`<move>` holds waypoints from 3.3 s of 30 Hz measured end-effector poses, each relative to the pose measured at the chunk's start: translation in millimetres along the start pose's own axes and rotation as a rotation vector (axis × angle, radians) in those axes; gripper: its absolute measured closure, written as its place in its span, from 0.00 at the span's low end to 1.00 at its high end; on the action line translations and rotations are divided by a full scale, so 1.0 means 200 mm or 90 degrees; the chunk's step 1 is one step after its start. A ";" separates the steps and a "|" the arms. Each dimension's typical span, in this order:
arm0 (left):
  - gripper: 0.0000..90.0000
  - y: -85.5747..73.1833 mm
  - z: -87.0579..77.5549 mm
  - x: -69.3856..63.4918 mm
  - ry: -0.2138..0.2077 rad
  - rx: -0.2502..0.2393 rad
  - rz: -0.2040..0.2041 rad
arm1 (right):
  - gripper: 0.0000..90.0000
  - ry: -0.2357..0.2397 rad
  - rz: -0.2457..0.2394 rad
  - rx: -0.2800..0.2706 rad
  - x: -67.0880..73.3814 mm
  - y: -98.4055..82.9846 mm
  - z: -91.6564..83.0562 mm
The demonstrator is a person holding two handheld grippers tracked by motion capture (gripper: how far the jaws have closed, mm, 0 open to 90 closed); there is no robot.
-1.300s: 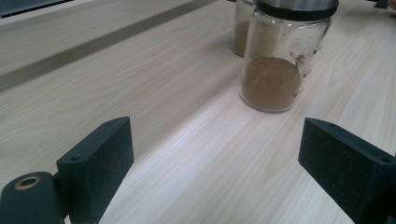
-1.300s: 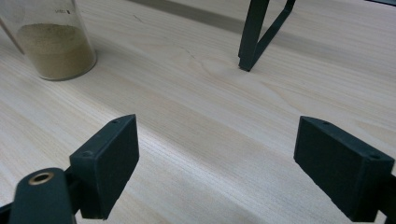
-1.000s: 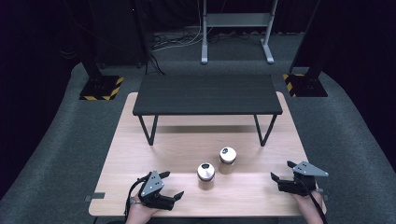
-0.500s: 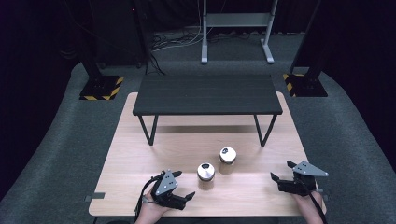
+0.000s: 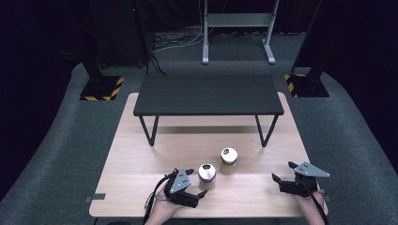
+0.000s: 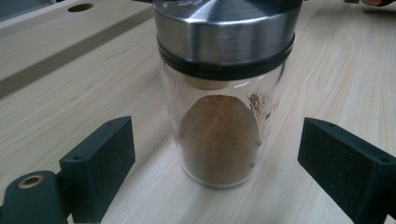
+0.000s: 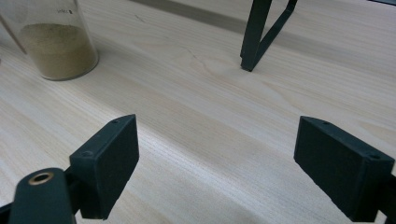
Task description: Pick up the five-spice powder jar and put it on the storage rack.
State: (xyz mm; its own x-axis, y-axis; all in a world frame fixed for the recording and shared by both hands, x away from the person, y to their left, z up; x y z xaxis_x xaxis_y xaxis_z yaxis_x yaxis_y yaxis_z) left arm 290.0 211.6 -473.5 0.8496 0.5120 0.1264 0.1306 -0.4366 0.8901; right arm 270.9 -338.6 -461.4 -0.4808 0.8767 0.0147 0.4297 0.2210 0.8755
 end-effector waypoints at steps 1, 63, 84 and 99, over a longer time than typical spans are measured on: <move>0.12 0.00 0.01 0.00 0.001 -0.002 -0.001 | 0.14 0.000 0.000 0.000 0.00 0.00 0.00; 0.34 0.06 -0.01 0.06 0.026 -0.085 -0.048 | 0.15 0.001 0.000 -0.001 0.01 0.00 0.00; 0.34 0.32 -0.09 0.19 0.078 -0.108 -0.051 | 0.15 0.002 0.002 -0.001 0.00 0.00 0.00; 0.34 0.52 -0.10 0.27 0.117 -0.125 -0.048 | 0.15 0.002 0.002 0.000 0.00 0.00 0.00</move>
State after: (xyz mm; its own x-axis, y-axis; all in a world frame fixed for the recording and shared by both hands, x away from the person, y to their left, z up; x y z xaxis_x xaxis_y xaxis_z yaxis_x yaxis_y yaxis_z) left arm 339.0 209.3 -366.0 0.7321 0.6709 0.1177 0.0732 -0.2492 0.9657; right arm 270.1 -338.3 -461.2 -0.4820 0.8760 0.0194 0.4315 0.2180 0.8754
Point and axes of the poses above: each handheld gripper's, and its own axes: z roughly forward along the jaws, y roughly out of its top, x roughly to its left, the point moved 4 cm from there along z, roughly forward along the jaws, and after that the axes turned 4 degrees about z, right-handed, at the moved point
